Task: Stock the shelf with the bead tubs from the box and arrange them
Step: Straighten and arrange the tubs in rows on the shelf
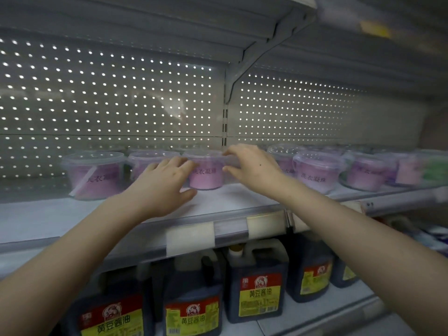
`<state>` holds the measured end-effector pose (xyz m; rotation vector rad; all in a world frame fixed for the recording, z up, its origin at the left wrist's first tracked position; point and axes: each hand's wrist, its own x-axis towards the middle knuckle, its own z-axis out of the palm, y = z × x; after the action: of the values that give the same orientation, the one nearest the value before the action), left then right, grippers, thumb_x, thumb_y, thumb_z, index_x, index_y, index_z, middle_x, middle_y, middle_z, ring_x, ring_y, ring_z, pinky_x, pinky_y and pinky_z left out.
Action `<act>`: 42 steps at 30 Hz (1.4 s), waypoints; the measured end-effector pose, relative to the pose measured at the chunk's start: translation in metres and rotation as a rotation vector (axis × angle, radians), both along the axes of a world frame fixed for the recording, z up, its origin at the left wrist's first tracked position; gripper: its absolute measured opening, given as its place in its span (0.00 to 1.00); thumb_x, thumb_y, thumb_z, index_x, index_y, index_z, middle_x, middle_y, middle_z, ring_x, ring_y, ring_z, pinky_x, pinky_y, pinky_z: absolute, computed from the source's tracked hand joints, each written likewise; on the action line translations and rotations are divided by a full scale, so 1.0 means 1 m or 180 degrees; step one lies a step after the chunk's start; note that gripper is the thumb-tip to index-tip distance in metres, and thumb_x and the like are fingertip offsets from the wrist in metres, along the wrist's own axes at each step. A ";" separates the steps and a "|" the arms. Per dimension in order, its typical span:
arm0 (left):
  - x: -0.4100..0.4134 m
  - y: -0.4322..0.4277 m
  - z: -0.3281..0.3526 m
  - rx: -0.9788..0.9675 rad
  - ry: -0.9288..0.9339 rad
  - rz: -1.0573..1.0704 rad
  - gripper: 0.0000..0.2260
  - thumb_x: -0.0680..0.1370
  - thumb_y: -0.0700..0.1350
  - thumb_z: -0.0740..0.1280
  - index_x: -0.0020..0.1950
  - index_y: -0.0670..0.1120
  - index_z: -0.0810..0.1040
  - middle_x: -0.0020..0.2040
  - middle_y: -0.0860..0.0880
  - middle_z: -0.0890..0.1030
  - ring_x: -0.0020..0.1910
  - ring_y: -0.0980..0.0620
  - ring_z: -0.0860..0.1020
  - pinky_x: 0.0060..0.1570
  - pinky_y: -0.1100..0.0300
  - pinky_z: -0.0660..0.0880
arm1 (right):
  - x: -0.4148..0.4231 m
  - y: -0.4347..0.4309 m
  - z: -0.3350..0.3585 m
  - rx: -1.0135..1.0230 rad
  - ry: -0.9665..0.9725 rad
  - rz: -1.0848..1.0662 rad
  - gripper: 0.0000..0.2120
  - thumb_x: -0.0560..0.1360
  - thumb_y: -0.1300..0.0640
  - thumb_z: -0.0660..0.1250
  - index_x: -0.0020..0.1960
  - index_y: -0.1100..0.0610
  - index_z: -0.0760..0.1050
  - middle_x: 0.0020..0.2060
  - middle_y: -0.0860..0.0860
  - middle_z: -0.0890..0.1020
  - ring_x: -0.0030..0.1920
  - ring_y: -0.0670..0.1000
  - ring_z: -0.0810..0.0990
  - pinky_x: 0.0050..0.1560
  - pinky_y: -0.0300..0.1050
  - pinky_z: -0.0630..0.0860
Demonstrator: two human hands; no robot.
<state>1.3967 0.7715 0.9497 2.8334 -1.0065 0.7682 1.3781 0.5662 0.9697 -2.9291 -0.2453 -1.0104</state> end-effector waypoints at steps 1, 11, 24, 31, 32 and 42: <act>-0.003 -0.009 0.000 0.0012 0.0022 -0.0073 0.26 0.79 0.56 0.59 0.74 0.52 0.57 0.73 0.50 0.61 0.70 0.47 0.64 0.66 0.52 0.61 | -0.008 -0.010 0.001 0.0047 -0.0035 -0.0077 0.17 0.77 0.50 0.65 0.65 0.52 0.73 0.62 0.48 0.77 0.62 0.52 0.75 0.58 0.48 0.71; -0.024 -0.086 -0.002 0.0046 -0.0016 -0.0245 0.25 0.79 0.57 0.58 0.74 0.53 0.57 0.74 0.50 0.61 0.70 0.48 0.64 0.67 0.51 0.61 | -0.082 -0.144 -0.001 0.0151 0.0100 -0.0968 0.23 0.73 0.51 0.69 0.67 0.52 0.70 0.65 0.51 0.74 0.65 0.53 0.72 0.62 0.52 0.71; -0.029 -0.124 0.002 -0.0141 0.0071 0.0461 0.25 0.78 0.57 0.59 0.73 0.53 0.60 0.73 0.49 0.64 0.68 0.47 0.68 0.66 0.49 0.65 | -0.071 -0.184 -0.014 0.0021 -0.0085 0.0001 0.12 0.77 0.55 0.65 0.59 0.57 0.77 0.55 0.55 0.82 0.57 0.58 0.78 0.54 0.50 0.74; -0.023 -0.114 0.004 -0.0041 0.0097 0.0829 0.26 0.78 0.57 0.59 0.75 0.54 0.57 0.74 0.51 0.61 0.70 0.47 0.66 0.66 0.49 0.62 | -0.030 -0.155 -0.004 -0.0115 0.0168 0.0286 0.12 0.77 0.52 0.64 0.60 0.53 0.76 0.57 0.53 0.81 0.58 0.57 0.77 0.55 0.48 0.73; -0.020 -0.112 0.005 -0.0019 0.0104 0.0872 0.27 0.78 0.57 0.59 0.75 0.54 0.56 0.75 0.51 0.60 0.70 0.47 0.65 0.66 0.49 0.61 | -0.022 -0.152 -0.002 -0.0080 0.0207 0.0308 0.12 0.77 0.52 0.64 0.59 0.53 0.76 0.56 0.53 0.81 0.58 0.57 0.77 0.56 0.49 0.74; 0.021 -0.101 0.016 0.0086 0.0158 0.1018 0.27 0.79 0.55 0.58 0.76 0.53 0.54 0.76 0.50 0.58 0.71 0.47 0.64 0.67 0.51 0.59 | 0.047 -0.123 0.004 -0.0230 0.0283 0.0254 0.08 0.76 0.54 0.65 0.54 0.54 0.76 0.54 0.54 0.80 0.55 0.59 0.78 0.49 0.47 0.72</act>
<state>1.4179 0.6704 0.9659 3.0607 -0.5667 0.7032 1.4253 0.4436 0.9737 -2.9920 -0.4002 -0.8764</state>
